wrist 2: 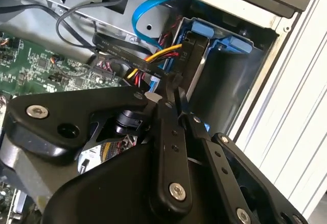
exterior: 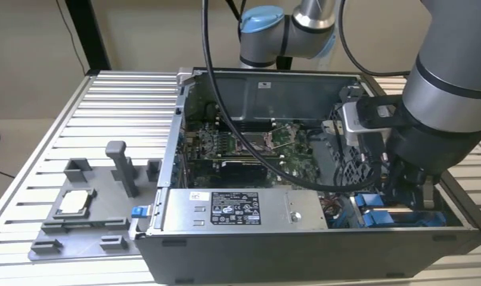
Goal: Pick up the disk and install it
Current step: 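Insert the second disk wire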
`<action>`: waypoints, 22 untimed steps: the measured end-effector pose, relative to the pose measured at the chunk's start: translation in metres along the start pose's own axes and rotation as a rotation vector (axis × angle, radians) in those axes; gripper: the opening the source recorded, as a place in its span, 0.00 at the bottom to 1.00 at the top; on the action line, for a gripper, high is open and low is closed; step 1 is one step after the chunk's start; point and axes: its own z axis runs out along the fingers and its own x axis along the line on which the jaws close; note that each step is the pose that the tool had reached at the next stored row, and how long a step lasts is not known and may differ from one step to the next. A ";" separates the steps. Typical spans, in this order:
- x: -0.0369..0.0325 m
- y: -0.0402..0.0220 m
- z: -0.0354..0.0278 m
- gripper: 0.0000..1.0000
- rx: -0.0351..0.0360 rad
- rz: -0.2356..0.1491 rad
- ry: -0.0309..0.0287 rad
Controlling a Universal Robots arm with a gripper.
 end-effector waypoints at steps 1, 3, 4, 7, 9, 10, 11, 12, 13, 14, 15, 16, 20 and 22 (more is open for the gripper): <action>0.0001 0.0001 0.0003 0.00 0.0003 0.000 0.0011; 0.0002 0.0004 0.0012 0.00 0.0010 -0.001 0.0031; 0.0003 0.0005 0.0017 0.00 0.0014 -0.001 0.0048; 0.0006 0.0010 0.0035 0.00 0.0030 -0.003 0.0102; 0.0009 0.0013 0.0052 0.00 0.0043 -0.004 0.0154; 0.0010 0.0015 0.0060 0.00 0.0050 -0.005 0.0194; 0.0011 0.0017 0.0067 0.00 0.0059 -0.007 0.0247; 0.0011 0.0019 0.0074 0.00 0.0069 -0.009 0.0301; 0.0012 0.0021 0.0082 0.00 0.0077 -0.012 0.0354; 0.0012 0.0023 0.0091 0.00 0.0085 -0.015 0.0403; 0.0012 0.0026 0.0103 0.00 0.0091 -0.018 0.0442; 0.0012 0.0027 0.0108 0.00 0.0093 -0.019 0.0459; 0.0010 0.0028 0.0107 0.00 0.0093 -0.019 0.0461; -0.0021 0.0033 0.0097 0.00 0.0100 -0.020 0.0519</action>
